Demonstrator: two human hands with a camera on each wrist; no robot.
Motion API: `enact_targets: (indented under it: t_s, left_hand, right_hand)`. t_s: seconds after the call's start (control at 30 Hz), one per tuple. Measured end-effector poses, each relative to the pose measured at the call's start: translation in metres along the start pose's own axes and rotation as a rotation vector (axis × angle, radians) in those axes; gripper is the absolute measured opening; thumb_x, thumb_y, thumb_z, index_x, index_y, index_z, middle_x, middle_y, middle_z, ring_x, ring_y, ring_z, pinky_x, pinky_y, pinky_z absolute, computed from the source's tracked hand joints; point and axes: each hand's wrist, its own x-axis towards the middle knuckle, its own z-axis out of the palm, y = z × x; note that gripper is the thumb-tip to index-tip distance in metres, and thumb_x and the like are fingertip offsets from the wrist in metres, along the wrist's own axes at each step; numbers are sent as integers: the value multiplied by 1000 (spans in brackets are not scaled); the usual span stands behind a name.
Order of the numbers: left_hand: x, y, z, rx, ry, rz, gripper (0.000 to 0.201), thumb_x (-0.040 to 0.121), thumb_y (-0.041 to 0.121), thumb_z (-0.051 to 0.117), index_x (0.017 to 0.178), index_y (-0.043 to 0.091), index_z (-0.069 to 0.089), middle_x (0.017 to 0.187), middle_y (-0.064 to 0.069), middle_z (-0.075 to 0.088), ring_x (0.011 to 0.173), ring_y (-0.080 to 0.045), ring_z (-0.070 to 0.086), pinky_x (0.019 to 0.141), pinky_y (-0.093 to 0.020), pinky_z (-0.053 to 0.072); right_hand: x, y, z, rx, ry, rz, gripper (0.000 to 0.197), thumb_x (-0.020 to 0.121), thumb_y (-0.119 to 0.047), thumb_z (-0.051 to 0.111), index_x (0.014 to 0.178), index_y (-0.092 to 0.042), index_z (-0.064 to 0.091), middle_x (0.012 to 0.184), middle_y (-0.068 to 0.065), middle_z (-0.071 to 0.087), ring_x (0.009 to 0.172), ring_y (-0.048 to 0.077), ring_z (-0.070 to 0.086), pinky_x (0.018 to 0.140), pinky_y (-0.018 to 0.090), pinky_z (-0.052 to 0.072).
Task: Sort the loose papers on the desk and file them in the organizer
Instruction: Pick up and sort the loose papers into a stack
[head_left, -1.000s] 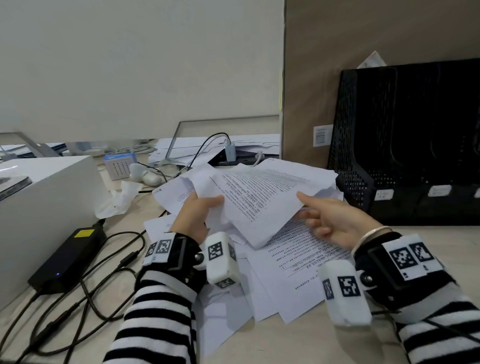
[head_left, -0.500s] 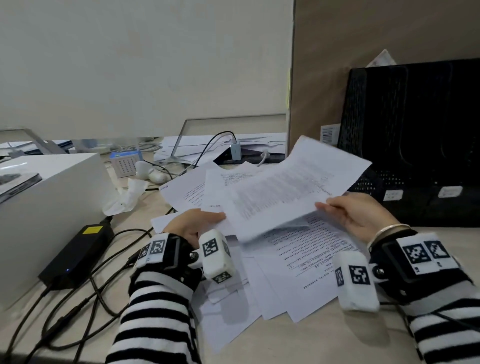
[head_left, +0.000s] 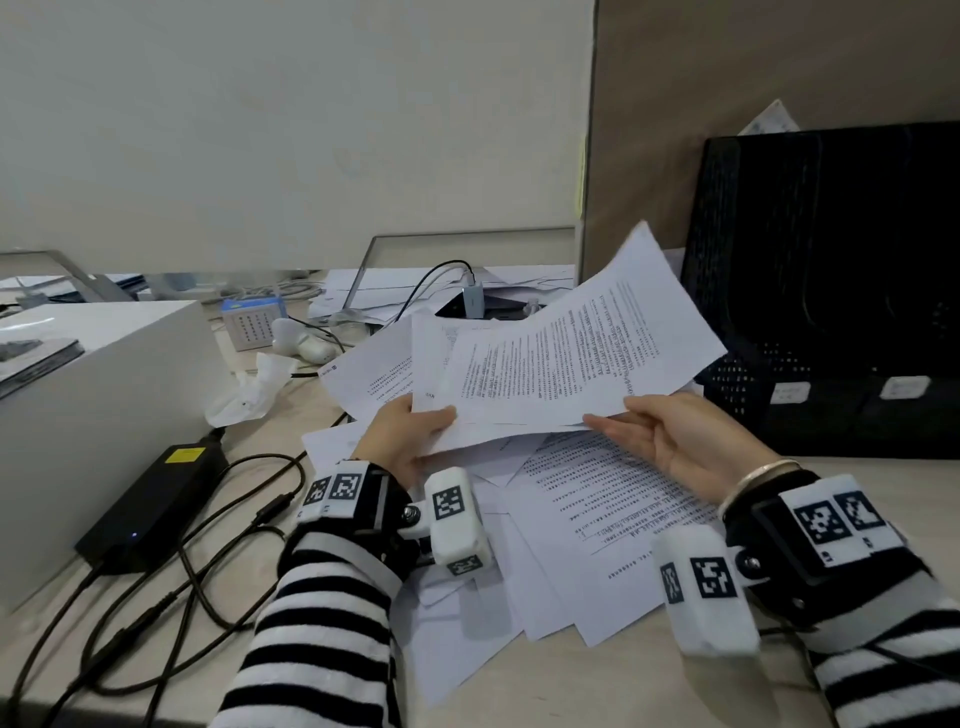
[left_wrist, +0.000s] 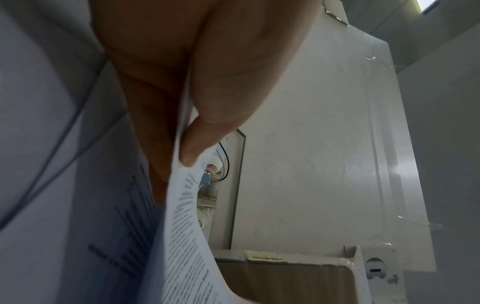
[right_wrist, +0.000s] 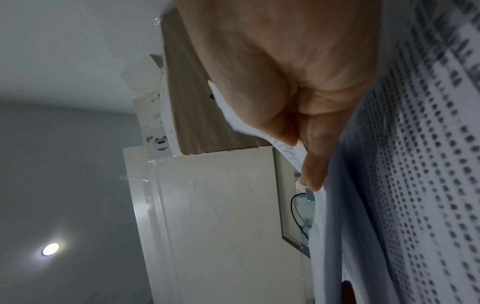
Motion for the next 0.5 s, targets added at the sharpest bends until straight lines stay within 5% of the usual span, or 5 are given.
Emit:
enact_targets:
  t_s: [0.13,0.23,0.5]
  left_hand:
    - [1,3,-4,86,99,147,19,89,-6,58,94,12,63,111,-18,68,94,-29,66,90,-43,54]
    - [1,5,-9,77,125,193,19,89,-5,59,99,11,62,110,-16,68,97,-29,67,92,-42,53]
    - [1,5,-16,42,57,230,14,92,2,58,99,12,65,103,-12,71,93,-29,68,88,-40,54]
  right_hand:
    - [4,-3,-11,-152,135,-9,9,94,-2,49,98,-4,57,85,15,73,52,14,66,36,21,43]
    - [9,-8,-26,-249,284,-44,11,88,-3,56,79,-9,54,63,5,53,40,10,37,31,17,23]
    - [10,-20,-48,-421,360,-37,10,85,-6,65,77,-7,60,63,5,43,47,11,30,30,17,19]
